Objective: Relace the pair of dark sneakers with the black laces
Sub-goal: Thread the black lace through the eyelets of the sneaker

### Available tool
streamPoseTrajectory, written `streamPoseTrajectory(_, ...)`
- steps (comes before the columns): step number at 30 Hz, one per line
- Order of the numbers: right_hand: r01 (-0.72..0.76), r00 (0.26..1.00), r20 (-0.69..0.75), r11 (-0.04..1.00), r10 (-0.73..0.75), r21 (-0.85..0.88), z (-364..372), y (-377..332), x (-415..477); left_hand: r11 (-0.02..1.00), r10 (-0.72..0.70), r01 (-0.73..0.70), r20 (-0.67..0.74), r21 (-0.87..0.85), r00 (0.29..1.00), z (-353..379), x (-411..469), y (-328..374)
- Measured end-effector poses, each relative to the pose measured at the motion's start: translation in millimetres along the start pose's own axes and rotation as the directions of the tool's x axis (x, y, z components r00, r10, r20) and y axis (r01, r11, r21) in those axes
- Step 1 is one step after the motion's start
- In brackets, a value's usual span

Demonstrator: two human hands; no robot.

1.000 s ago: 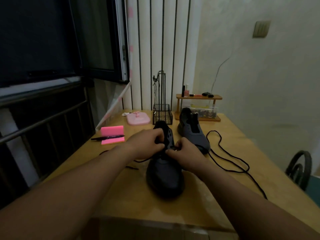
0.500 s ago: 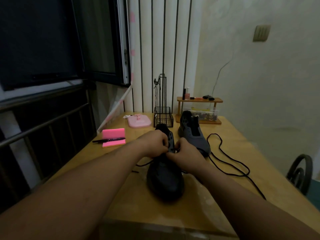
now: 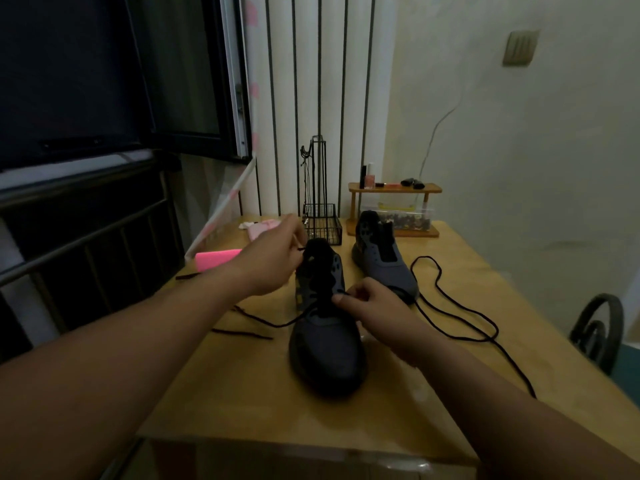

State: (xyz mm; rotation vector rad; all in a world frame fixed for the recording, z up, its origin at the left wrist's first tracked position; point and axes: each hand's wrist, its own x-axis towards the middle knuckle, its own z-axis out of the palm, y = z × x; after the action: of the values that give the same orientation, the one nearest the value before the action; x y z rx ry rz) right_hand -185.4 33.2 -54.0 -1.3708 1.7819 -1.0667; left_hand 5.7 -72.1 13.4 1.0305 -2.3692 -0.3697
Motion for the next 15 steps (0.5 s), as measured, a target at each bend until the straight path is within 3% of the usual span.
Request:
streamPoseTrajectory(3,0.013,1.0,0.026,0.985,-0.018,0.169,-5,10,-9,1.0,0.007,-0.011,0.117,0.025,0.993,11,-6,4)
streamPoseTrajectory(5,0.032,0.998,0.052,0.985,-0.041,0.167,-7,15,-14,0.989,-0.001,-0.02,0.143,0.147,0.99,13,-7,3)
streamPoseTrajectory(7,0.059,0.994,0.084,0.99,-0.071,0.131,-5,16,-21,0.99,0.004,-0.028,0.172,0.14,0.985,16,-6,6)
streamPoseTrajectory(10,0.064,0.996,0.065,0.997,-0.066,0.038,3,17,-26,0.956,-0.059,0.085,0.1,-0.281,0.993,22,-1,13)
streamPoseTrajectory(13,0.066,0.997,0.025,0.997,-0.067,0.036,11,20,-28,0.661,-0.229,0.256,0.135,-0.705,0.964,32,1,20)
streamPoseTrajectory(15,0.086,0.996,0.003,0.996,-0.086,0.029,12,23,-29,0.531,-0.27,0.306,0.184,-0.79,0.945,38,-1,20)
